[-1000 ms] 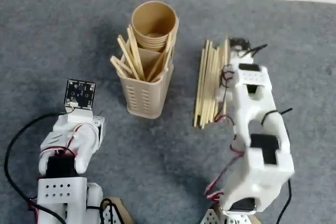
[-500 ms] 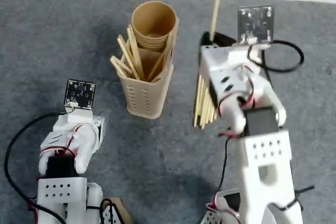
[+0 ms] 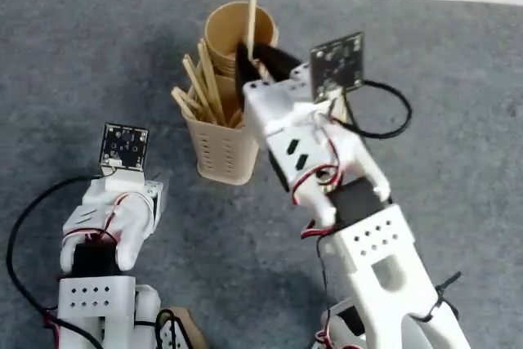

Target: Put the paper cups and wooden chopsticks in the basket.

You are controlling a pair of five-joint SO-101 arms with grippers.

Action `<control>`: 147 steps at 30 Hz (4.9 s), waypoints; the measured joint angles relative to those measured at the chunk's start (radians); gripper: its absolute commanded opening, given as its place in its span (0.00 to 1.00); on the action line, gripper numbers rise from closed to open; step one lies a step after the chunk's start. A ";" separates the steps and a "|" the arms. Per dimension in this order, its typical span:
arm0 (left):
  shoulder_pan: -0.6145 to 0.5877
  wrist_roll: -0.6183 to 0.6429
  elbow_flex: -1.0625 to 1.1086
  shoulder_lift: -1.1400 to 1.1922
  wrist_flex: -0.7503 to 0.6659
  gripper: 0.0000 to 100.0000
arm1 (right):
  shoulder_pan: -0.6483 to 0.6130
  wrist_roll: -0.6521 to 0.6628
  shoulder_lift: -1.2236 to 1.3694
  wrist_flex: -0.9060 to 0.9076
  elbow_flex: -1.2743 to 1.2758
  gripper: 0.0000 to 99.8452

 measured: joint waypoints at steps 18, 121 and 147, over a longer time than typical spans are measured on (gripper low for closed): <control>0.000 0.000 0.000 0.000 0.000 0.21 | -0.011 0.081 0.003 0.058 0.071 0.16; 0.000 0.000 0.000 0.000 0.000 0.21 | 0.025 0.126 0.041 0.064 -0.140 0.01; 0.000 0.000 0.000 0.000 0.000 0.21 | -0.075 0.130 0.021 -0.146 0.222 0.12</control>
